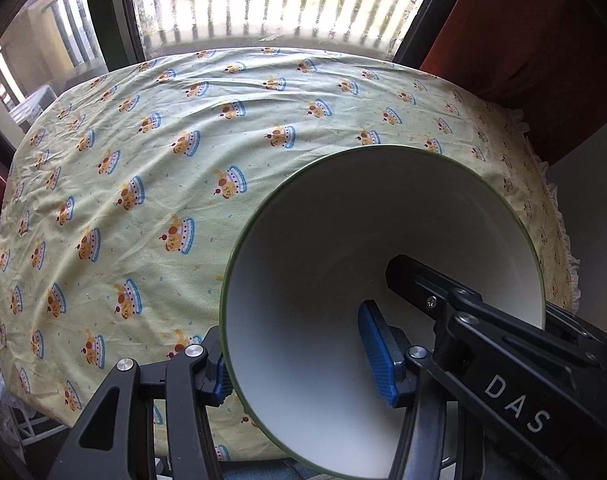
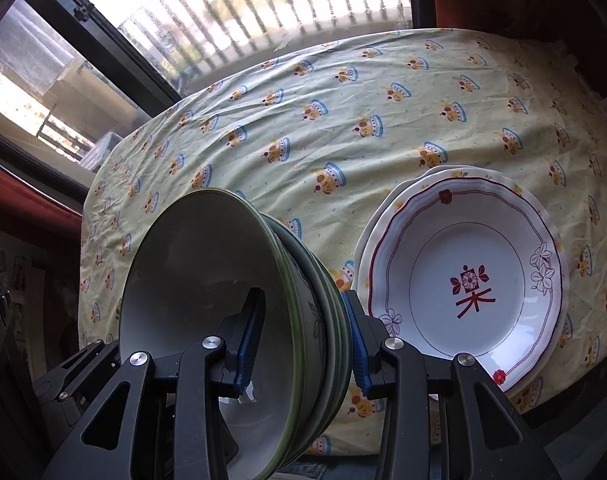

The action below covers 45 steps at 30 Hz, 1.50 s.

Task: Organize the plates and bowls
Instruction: 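Tilt the bowl stack with both grippers and bring it over the red-rimmed plates, then lower the bowl stack onto the red-rimmed plates and open both grippers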

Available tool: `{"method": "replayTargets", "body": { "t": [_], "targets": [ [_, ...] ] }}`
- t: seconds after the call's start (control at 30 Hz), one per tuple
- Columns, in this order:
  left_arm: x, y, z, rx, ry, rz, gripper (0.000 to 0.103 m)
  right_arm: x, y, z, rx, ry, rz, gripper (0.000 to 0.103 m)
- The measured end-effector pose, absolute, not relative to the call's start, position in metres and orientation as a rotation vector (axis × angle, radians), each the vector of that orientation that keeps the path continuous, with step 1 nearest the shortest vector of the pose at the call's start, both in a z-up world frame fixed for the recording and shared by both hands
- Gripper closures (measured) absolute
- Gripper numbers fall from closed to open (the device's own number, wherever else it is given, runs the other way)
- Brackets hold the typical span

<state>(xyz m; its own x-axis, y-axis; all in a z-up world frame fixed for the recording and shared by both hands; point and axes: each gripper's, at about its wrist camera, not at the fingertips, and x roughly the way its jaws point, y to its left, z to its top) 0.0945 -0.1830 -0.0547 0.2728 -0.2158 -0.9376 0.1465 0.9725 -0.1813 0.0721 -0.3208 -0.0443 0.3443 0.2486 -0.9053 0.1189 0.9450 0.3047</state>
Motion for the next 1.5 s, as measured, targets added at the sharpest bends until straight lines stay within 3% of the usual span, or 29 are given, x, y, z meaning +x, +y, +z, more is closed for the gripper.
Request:
{"method": "replayTargets", "body": {
  "t": [0.83,1.5],
  "targets": [
    [0.082,-0.3,-0.072,-0.16,1.275,-0.205,0.049,0.069,-0.445,-0.053,0.268,1.231,0.126,0.061],
    [0.095,-0.315,-0.091,-0.177,1.308,-0.179,0.05,0.086,-0.459,-0.07,0.189,1.272,0.124,0.061]
  ]
}}
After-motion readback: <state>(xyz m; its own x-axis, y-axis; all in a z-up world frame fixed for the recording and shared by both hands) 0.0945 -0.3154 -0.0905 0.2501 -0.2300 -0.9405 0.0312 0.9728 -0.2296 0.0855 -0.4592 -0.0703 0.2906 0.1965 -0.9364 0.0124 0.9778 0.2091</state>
